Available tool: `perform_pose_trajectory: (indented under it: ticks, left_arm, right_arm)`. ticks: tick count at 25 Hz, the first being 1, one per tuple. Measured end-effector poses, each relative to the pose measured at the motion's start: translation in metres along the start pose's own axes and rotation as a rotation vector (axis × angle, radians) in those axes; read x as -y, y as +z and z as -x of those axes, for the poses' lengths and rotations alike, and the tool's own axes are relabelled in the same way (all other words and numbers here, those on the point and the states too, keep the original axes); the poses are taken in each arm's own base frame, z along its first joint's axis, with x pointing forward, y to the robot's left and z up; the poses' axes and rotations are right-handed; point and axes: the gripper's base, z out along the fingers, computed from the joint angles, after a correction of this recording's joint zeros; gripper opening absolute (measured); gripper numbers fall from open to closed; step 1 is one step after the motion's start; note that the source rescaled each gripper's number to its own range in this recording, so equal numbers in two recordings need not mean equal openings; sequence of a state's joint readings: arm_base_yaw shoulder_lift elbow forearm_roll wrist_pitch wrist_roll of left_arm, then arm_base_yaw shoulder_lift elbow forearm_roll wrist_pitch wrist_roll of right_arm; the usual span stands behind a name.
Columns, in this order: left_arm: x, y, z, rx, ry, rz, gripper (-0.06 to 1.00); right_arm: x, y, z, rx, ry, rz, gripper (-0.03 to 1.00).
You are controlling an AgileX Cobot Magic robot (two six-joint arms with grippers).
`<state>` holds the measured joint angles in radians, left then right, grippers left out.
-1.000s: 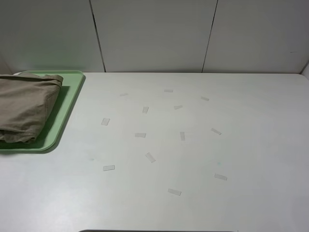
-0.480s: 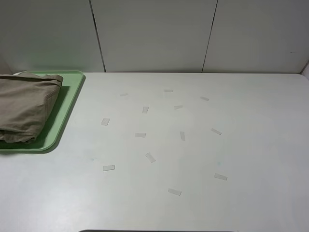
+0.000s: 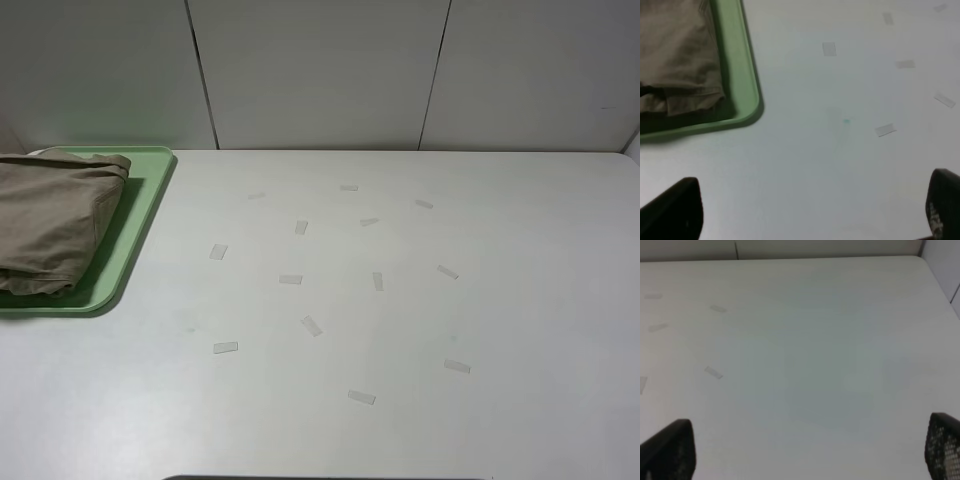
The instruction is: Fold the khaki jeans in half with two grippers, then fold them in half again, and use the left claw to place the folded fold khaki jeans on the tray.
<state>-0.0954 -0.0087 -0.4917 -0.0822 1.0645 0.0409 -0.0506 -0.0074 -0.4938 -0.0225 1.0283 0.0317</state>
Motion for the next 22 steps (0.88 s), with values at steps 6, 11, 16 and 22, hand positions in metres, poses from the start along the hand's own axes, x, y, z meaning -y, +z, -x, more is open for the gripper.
perform_pose_trajectory:
  ticks: [6, 11, 16, 22]
  left_arm:
    - [0.0, 0.0, 0.0, 0.0, 0.0, 0.0, 0.93]
    - [0.0, 0.0, 0.0001, 0.001, 0.0, 0.0, 0.93]
    - [0.0, 0.0, 0.0002, 0.002, 0.0, 0.0, 0.93]
    - [0.0, 0.0, 0.0002, 0.002, 0.0, 0.0, 0.93]
  right_arm:
    - [0.0, 0.0, 0.0, 0.0, 0.0, 0.0, 1.0]
    - [0.0, 0.0, 0.0, 0.0, 0.0, 0.0, 1.0]
    - [0.0, 0.0, 0.0, 0.0, 0.0, 0.0, 1.0]
    - [0.0, 0.0, 0.0, 0.0, 0.0, 0.0, 1.0]
